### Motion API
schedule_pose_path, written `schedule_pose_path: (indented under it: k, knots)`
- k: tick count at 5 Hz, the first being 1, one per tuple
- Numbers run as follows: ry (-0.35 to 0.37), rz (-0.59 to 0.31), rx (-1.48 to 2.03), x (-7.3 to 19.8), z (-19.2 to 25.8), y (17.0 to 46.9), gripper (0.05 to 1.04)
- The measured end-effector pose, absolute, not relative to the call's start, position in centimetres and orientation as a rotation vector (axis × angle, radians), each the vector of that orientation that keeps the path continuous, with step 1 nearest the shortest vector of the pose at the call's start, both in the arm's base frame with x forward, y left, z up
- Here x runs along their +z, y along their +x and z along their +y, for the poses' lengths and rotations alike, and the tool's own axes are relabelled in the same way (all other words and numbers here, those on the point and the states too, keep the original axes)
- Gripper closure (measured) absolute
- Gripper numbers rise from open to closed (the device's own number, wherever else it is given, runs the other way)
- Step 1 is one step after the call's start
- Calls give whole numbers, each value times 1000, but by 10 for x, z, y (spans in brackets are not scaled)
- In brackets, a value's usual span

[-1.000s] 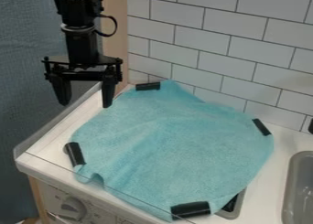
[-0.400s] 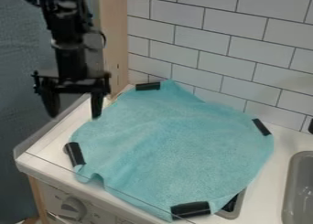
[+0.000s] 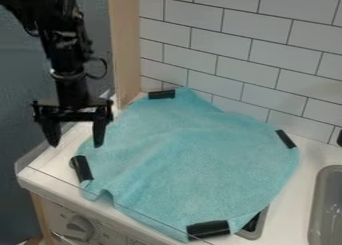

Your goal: Fold the cloth from bottom left to top right

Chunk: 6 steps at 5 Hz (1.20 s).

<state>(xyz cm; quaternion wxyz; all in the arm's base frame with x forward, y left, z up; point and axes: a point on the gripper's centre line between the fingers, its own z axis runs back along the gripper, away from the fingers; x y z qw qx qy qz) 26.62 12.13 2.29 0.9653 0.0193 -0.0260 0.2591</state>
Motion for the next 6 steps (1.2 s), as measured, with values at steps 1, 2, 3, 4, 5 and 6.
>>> schedule_pose_path:
  k: [1, 2, 3, 4, 5, 6]
  knots:
    - [58, -57, 518, 11, 123, 263, 84]
    - [66, -47, 518, 5, 124, 263, 84]
    - [86, -28, 508, -7, 127, 261, 85]
    - [83, -10, 503, -11, 126, 261, 84]
    - [87, -8, 481, -13, 125, 265, 118]
    - [82, -19, 487, -13, 125, 267, 382]
